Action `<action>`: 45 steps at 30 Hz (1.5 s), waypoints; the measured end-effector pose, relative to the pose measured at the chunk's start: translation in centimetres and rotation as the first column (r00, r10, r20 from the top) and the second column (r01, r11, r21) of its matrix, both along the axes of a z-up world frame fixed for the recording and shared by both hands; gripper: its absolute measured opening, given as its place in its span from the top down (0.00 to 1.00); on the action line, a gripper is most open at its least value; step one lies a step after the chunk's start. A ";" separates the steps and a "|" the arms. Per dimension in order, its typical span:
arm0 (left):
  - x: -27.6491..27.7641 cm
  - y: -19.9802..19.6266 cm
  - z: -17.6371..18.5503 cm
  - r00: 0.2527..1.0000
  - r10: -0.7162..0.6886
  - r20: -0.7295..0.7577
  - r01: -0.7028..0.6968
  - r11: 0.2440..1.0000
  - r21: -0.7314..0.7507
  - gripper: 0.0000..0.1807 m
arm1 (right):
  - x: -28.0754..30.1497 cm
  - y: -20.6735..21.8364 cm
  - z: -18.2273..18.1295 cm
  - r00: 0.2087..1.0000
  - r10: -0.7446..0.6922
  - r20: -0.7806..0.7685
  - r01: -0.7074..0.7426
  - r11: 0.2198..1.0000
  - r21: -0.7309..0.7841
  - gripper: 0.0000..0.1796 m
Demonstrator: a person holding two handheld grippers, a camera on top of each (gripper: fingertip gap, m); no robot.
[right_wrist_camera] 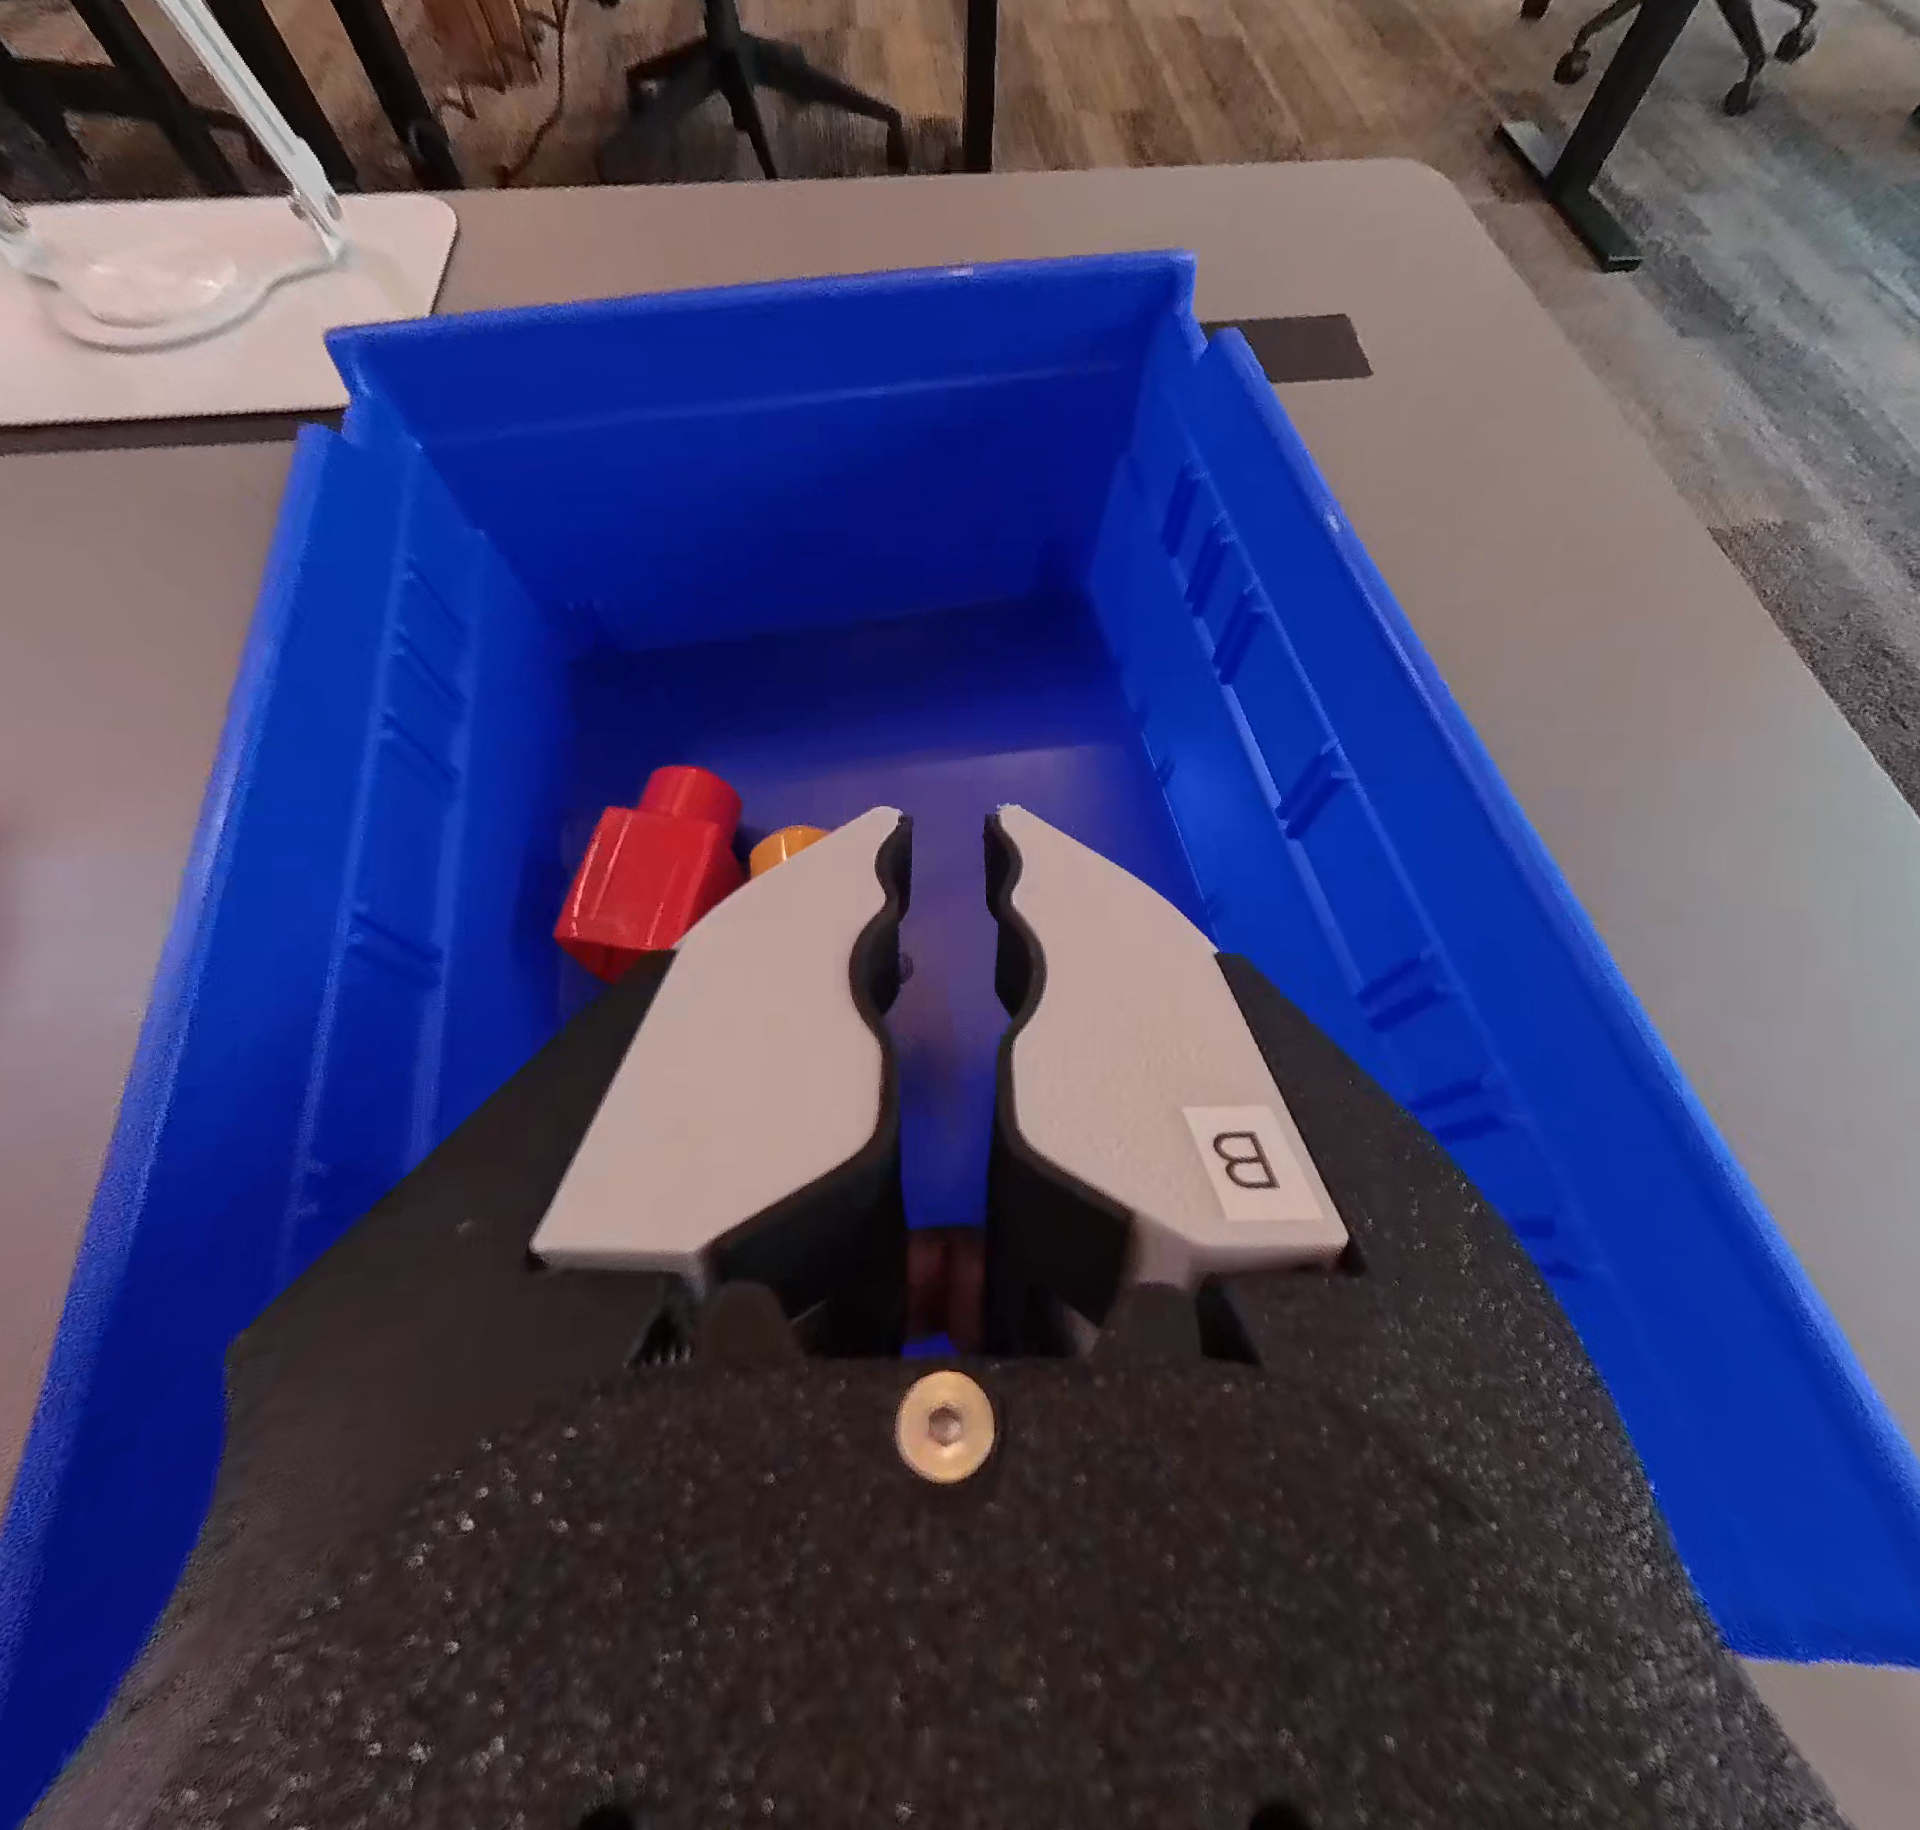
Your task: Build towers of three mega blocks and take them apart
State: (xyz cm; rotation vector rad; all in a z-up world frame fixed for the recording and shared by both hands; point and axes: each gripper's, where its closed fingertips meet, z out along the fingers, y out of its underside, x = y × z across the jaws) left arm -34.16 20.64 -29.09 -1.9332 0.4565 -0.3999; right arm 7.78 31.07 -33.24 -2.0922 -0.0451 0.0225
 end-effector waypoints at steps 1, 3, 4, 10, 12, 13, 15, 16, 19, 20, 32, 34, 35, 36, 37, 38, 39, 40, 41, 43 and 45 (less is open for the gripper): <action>-0.1 -0.7 -1.0 0.995 -0.030 -0.091 0.023 0.997 -0.076 0.75 | -0.1 0.0 0.1 1.000 0.002 -0.002 -0.002 1.000 0.006 0.93; 0.1 -2.5 -2.4 0.964 -0.138 -0.226 0.102 0.981 -0.166 0.79 | -0.1 0.0 0.0 1.000 0.008 0.012 -0.008 1.000 0.001 0.93; 0.5 -3.7 -2.8 0.936 -0.229 -0.265 0.180 0.964 -0.198 0.80 | -0.1 0.0 -0.1 1.000 0.014 0.025 -0.014 1.000 -0.004 0.93; -3.0 -8.7 -4.8 0.649 -0.540 -0.536 0.377 0.840 -0.390 0.76 | -1.5 0.1 0.4 0.996 0.074 0.045 -0.075 0.997 0.017 0.91; -4.1 -8.9 -4.7 0.614 -0.565 -0.551 0.366 0.823 -0.435 0.75 | -2.0 0.1 0.6 0.994 0.094 0.062 -0.095 0.995 0.021 0.91; -4.2 -8.8 -4.8 0.594 -0.585 -0.552 0.370 0.808 -0.458 0.75 | -2.1 0.1 0.7 0.992 0.100 0.074 -0.102 0.995 0.023 0.91; -4.2 -8.8 -5.6 0.529 -0.649 -0.546 0.393 0.758 -0.520 0.73 | -2.4 0.0 0.7 0.989 0.114 0.095 -0.116 0.993 0.022 0.91; -4.3 -8.8 -6.3 0.496 -0.677 -0.544 0.392 0.733 -0.556 0.73 | -2.5 0.0 0.7 0.987 0.120 0.103 -0.123 0.992 0.021 0.90; -4.5 -8.3 -8.4 0.410 -0.730 -0.546 0.376 0.681 -0.628 0.71 | -2.7 0.1 0.7 0.986 0.131 0.107 -0.135 0.991 0.026 0.90; -4.3 -8.0 -9.1 0.389 -0.743 -0.545 0.383 0.668 -0.638 0.73 | -2.8 0.1 0.7 0.985 0.138 0.102 -0.141 0.990 0.026 0.90; 0.5 -4.7 0.8 0.698 -0.506 -0.507 0.603 0.797 0.034 0.80 | -19.7 -8.2 10.7 0.480 0.873 0.092 -0.751 0.355 0.557 0.72; 2.3 -5.6 1.7 0.685 -0.535 -0.495 0.655 0.749 0.097 0.80 | -22.4 -10.6 11.1 0.370 0.914 0.167 -0.799 0.221 0.559 0.65; 2.9 -5.8 1.7 0.675 -0.538 -0.505 0.666 0.739 0.101 0.80 | -23.2 -11.0 11.1 0.368 0.901 0.229 -0.819 0.198 0.538 0.63; 3.4 -5.9 1.6 0.663 -0.541 -0.517 0.673 0.733 0.097 0.80 | -23.7 -11.6 11.2 0.359 0.882 0.306 -0.842 0.165 0.513 0.62; 4.0 -6.1 1.5 0.651 -0.547 -0.527 0.683 0.725 0.091 0.80 | -24.0 -12.4 11.4 0.340 0.868 0.362 -0.857 0.127 0.500 0.62; 4.5 -6.2 1.3 0.639 -0.557 -0.531 0.694 0.715 0.085 0.80 | -24.4 -13.2 11.6 0.313 0.865 0.391 -0.863 0.087 0.498 0.63; 5.1 -6.3 1.2 0.631 -0.566 -0.530 0.703 0.706 0.083 0.80 | -24.7 -14.1 11.8 0.273 0.878 0.394 -0.863 0.042 0.504 0.63; 5.6 -6.3 1.1 0.622 -0.577 -0.529 0.713 0.697 0.078 0.80 | -25.1 -15.2 11.9 0.221 0.899 0.378 -0.860 -0.004 0.511 0.64; 6.1 -6.4 1.0 0.614 -0.584 -0.531 0.720 0.689 0.075 0.80 | -25.6 -16.1 11.9 0.163 0.921 0.355 -0.859 -0.045 0.509 0.65; 7.0 -6.4 0.9 0.600 -0.596 -0.534 0.734 0.675 0.072 0.80 | -26.7 -17.7 11.3 0.061 0.942 0.329 -0.870 -0.111 0.481 0.65; 7.8 -6.6 0.9 0.588 -0.615 -0.526 0.751 0.656 0.073 0.80 | -28.0 -18.6 10.4 0.003 0.939 0.344 -0.892 -0.153 0.426 0.65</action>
